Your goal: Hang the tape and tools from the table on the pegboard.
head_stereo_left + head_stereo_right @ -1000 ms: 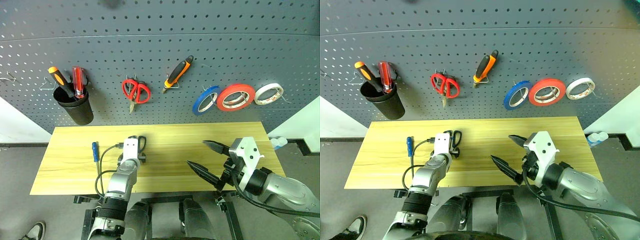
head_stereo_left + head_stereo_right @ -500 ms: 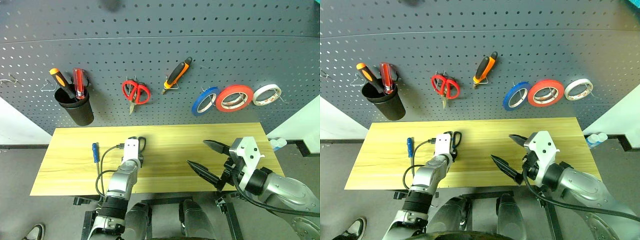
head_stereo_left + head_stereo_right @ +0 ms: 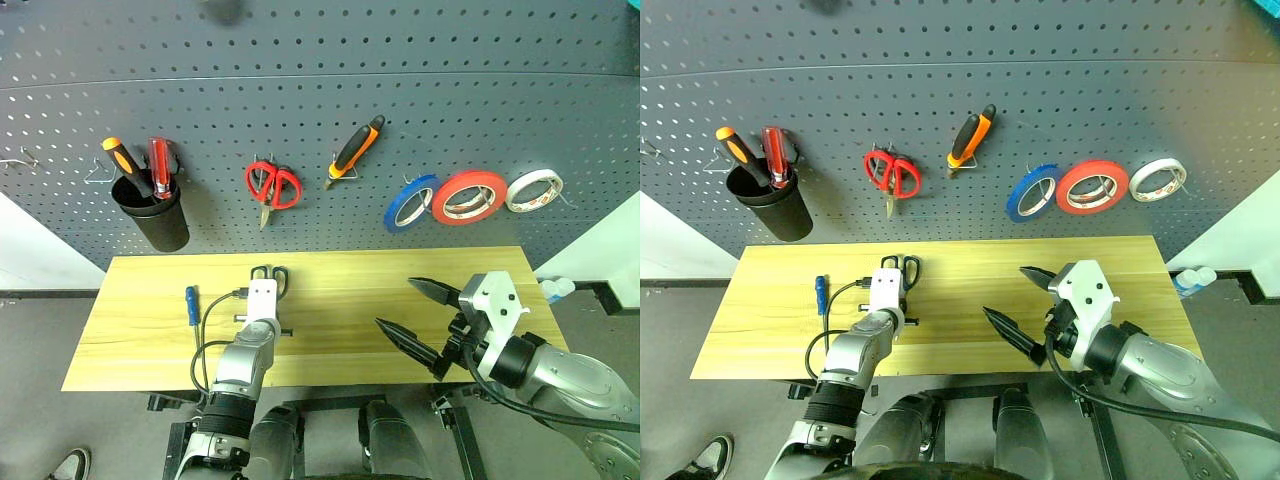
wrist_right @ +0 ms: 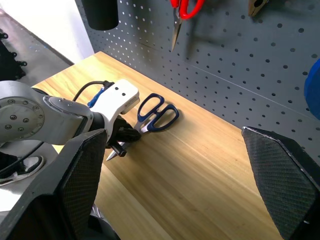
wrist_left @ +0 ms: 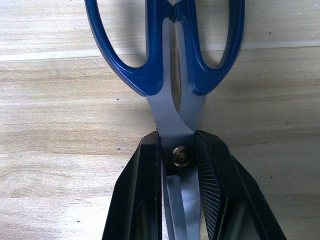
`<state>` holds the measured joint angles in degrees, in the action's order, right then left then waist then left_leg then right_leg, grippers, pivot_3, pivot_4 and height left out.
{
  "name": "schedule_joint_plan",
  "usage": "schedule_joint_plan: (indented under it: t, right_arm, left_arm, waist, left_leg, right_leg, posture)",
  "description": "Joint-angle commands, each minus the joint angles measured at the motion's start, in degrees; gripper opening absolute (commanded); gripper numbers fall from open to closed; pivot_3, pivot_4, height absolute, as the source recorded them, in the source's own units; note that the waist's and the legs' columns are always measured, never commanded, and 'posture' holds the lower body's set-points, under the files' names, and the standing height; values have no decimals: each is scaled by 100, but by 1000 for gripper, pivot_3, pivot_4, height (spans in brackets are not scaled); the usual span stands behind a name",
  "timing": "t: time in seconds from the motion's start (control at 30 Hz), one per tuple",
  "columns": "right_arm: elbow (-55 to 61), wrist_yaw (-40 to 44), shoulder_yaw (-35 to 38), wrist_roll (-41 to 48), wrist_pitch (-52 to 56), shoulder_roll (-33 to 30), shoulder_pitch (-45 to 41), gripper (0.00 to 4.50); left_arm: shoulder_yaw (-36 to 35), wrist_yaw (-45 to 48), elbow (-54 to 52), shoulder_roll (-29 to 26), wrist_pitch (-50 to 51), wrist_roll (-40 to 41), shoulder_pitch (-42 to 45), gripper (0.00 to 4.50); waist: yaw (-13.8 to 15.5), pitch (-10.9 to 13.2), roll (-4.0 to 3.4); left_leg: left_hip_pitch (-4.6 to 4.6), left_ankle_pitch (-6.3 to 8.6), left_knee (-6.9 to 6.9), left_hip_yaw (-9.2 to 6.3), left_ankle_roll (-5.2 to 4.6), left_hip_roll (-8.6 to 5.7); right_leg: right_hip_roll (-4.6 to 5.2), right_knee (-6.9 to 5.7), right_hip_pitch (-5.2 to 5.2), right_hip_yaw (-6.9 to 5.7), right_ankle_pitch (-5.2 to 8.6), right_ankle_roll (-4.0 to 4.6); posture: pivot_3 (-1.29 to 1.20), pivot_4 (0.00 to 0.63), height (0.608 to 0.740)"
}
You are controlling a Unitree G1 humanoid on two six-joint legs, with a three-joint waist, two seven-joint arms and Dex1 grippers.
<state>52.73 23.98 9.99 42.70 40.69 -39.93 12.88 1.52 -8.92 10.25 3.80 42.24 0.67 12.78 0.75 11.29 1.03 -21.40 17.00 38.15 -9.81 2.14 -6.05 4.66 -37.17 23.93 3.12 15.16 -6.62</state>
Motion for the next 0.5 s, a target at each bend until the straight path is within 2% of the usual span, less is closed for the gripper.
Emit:
schedule_joint_plan:
  t: [0.03, 0.3, 0.5]
  right_arm:
    - [166, 10, 70, -41, -134, 5, -27, 4500]
    - [139, 32, 8, -142, -147, 32, -44, 4500]
    - [161, 54, 2, -160, -146, 30, -41, 4500]
  left_arm:
    - [76, 36, 68, 115, 74, -23, -103, 617]
    - [378, 531, -150, -32, -434, -75, -252, 581]
    - [376, 628, -488, -38, -282, -34, -341, 580]
  waist:
    - [0, -2, 0]
    - [3, -3, -1]
    - [0, -3, -1]
  left_leg:
    - [0, 0, 0, 0, 0, 0]
    - [-1, 1, 0, 0, -1, 0]
    - [-2, 2, 0, 0, -4, 0]
  right_leg:
    - [0, 0, 0, 0, 0, 0]
    - [1, 5, -1, 0, 0, 0]
    - [1, 7, 0, 0, 0, 0]
  posture:
    - [-59, 169, 720]
    - [-58, 163, 720]
    - [-58, 157, 720]
